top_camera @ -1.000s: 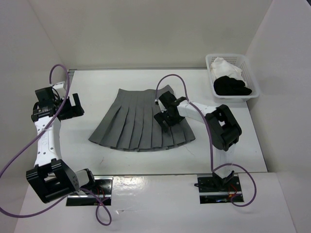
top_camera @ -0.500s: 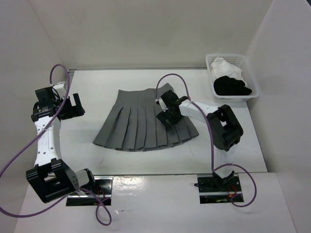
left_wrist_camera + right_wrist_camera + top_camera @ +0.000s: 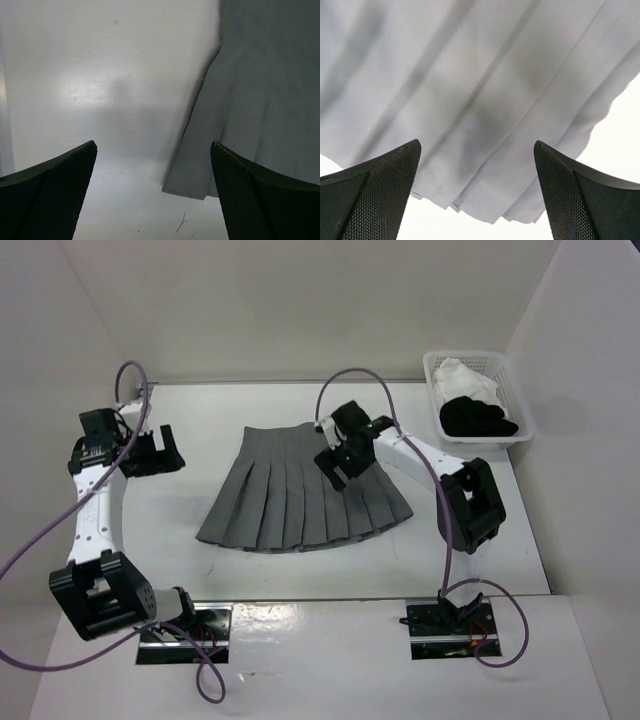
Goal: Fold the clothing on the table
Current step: Flatten the skirt out, then fold the skirt
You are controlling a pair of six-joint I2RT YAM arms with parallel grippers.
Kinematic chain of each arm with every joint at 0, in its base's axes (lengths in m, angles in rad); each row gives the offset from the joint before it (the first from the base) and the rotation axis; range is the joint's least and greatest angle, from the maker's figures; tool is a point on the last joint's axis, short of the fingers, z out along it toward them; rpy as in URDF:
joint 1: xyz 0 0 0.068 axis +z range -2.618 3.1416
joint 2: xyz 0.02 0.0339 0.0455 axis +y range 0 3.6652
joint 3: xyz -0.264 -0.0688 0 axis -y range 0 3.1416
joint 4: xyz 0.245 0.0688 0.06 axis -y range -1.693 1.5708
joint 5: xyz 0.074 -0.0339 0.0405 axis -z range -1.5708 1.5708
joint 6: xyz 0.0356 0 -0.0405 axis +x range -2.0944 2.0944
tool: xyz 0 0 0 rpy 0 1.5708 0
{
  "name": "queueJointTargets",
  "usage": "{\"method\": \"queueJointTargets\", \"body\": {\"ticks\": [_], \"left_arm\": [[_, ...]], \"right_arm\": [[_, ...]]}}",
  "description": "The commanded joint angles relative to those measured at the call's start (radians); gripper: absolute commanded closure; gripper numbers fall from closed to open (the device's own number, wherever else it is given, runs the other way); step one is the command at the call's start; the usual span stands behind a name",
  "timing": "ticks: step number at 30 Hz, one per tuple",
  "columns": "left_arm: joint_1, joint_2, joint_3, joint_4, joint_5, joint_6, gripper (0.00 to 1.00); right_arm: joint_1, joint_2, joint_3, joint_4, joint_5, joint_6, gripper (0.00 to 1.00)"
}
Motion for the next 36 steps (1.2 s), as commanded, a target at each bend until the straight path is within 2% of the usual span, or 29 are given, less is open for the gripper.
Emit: {"method": "queueJointTargets", "body": {"ticks": [1, 4, 6, 12, 17, 22, 36], "left_arm": [[-0.061, 0.079, 0.11, 0.02, 0.082, 0.024, 0.0], [-0.143, 0.213, 0.221, 0.034, 0.113, 0.024, 0.0], [-0.205, 0.335, 0.308, 0.046, 0.148, 0.033, 0.03], [-0.308, 0.714, 0.586, -0.027, 0.311, 0.055, 0.13], [-0.324, 0.938, 0.791, -0.067, 0.374, 0.055, 0.18], [-0.315, 1.033, 0.896, -0.067, 0.363, 0.036, 0.18], [-0.315, 1.233, 1.003, -0.077, 0.363, 0.036, 0.19]], "right_arm": [[-0.005, -0.107, 0.162, -0.04, -0.099, -0.004, 0.03], [-0.014, -0.133, 0.173, 0.043, -0.076, -0.039, 0.03], [-0.063, -0.133, 0.159, 0.091, -0.065, -0.039, 0.03], [-0.208, -0.053, 0.159, 0.179, -0.229, 0.014, 0.03], [-0.281, -0.007, 0.168, 0.167, -0.297, 0.014, 0.15], [-0.323, -0.007, 0.159, 0.167, -0.363, 0.014, 0.16], [-0.334, 0.002, 0.159, 0.157, -0.372, 0.005, 0.16]]}}
